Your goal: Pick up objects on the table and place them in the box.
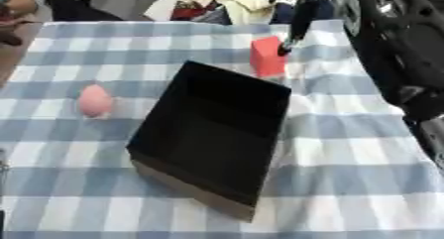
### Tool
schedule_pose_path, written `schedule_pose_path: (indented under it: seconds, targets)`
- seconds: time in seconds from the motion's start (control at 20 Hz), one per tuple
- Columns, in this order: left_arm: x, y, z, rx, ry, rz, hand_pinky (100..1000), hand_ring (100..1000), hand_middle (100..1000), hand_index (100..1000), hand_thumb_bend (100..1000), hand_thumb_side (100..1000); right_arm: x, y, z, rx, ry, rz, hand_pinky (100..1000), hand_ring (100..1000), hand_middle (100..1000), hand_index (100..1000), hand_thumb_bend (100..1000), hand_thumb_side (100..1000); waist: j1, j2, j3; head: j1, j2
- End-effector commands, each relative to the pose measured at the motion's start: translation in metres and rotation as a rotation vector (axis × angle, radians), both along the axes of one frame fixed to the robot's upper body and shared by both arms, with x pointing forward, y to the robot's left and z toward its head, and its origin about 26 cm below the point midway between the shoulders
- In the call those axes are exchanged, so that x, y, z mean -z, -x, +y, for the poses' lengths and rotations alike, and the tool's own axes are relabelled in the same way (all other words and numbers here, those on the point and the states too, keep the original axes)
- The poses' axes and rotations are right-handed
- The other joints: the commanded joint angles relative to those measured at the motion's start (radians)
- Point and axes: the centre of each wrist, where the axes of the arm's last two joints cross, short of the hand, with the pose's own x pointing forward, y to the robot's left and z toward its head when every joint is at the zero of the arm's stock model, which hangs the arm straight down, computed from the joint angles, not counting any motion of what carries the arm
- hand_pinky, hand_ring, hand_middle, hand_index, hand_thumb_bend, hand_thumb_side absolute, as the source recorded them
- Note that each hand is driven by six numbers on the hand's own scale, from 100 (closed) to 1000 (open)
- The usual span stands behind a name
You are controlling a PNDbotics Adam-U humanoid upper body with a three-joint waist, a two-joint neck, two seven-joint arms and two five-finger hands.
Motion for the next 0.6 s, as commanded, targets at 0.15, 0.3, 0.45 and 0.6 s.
schedule_pose_path:
  seconds: [0.15, 0.3, 0.45, 0.6]
  targets:
    - [-0.009, 0.002, 0.000, 0.004, -0.025, -0.028, 502, 691, 727, 810, 100, 844, -0.012, -0.002, -0.001, -0.005, 0.046, -0.030, 1000, 1000, 981, 1000, 725, 510, -0.003, -0.017, 0.004, 0.009, -0.009]
    - [-0.009, 0.002, 0.000, 0.005, -0.029, -0.027, 501, 690, 726, 810, 100, 837, -0.008, -0.004, 0.000, -0.015, 0.069, -0.028, 1000, 1000, 980, 1000, 744, 514, -0.005, -0.016, 0.005, 0.013, -0.011]
    - [-0.009, 0.002, 0.000, 0.008, -0.034, -0.027, 499, 690, 726, 810, 100, 830, -0.004, -0.005, 0.003, -0.043, 0.072, -0.033, 1000, 1000, 980, 1000, 735, 505, -0.006, -0.015, 0.009, 0.015, -0.015]
    - [-0.010, 0.002, -0.001, 0.011, -0.039, -0.026, 498, 690, 726, 810, 100, 825, 0.000, -0.007, 0.005, -0.068, 0.059, -0.034, 1000, 999, 977, 1000, 704, 490, -0.007, -0.013, 0.014, 0.016, -0.018]
